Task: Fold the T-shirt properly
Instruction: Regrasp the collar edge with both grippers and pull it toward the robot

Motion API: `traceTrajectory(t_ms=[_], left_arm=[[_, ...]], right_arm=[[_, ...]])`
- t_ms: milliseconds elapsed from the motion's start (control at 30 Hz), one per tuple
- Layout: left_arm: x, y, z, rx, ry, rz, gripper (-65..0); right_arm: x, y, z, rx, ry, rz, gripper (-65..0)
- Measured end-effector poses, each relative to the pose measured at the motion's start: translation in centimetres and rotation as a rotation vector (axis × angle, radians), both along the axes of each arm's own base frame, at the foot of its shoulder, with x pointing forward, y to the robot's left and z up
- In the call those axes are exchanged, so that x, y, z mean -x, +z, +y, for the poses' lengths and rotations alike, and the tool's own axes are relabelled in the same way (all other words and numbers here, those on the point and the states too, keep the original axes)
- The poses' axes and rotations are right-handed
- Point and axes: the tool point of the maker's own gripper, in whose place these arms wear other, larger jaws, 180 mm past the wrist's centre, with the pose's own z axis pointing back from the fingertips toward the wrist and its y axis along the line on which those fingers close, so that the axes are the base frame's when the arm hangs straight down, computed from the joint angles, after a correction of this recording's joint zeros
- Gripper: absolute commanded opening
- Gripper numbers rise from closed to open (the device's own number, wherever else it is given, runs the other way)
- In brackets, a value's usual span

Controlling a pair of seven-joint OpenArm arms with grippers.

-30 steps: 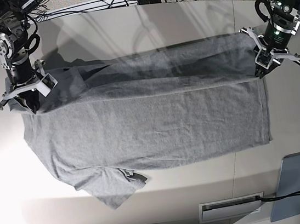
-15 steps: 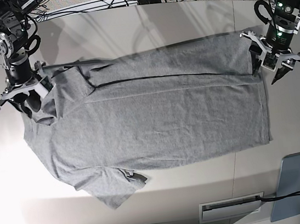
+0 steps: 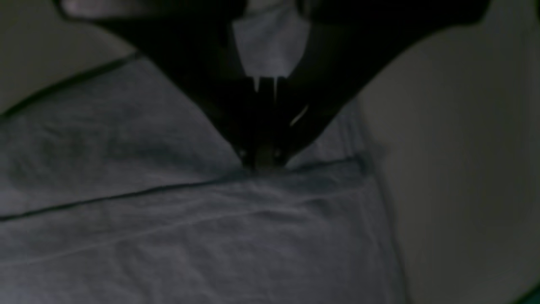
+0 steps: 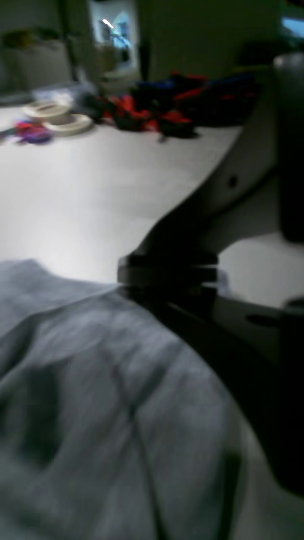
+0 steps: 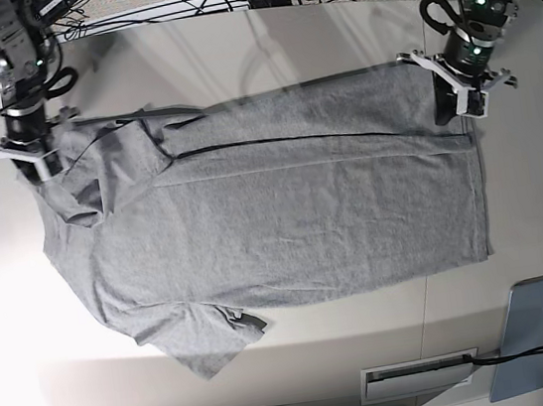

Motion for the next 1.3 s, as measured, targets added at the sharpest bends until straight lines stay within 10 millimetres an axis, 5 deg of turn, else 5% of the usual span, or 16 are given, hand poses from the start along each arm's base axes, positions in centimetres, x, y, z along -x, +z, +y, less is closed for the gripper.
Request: traceTrajectory(t_ms=[267,467,1000,1200,1300], left_arm=[[2.6,-5.7,-1.4,0.172,0.048,0.154,-65.0],[3.0,-6.4,-1.4,0.208,0.06,0.183,-65.0],[8.0,-6.5,2.4,0.163,0.007,0.279,-65.0],[8.3,-6.0,3.5,0.17,0.03,0.29,-65.0],[7.4,-4.2,3.4,0.181,0.037,0.251,-65.0]], right_arm=[[1.0,-4.6,-0.5,-0.141,-0.005,0.141,-65.0],[1.2,-6.2,-0.1,-0.181,-0.001,0.201,-65.0],[6.7,-5.4,-3.2,-0.048,-0.008,0.338,-65.0],[4.3,-1.4,-1.5,-0.062,0.043,0.216,-65.0],[3.1,-0.7,-1.5,-0.107,0.021,0.181,-65.0]])
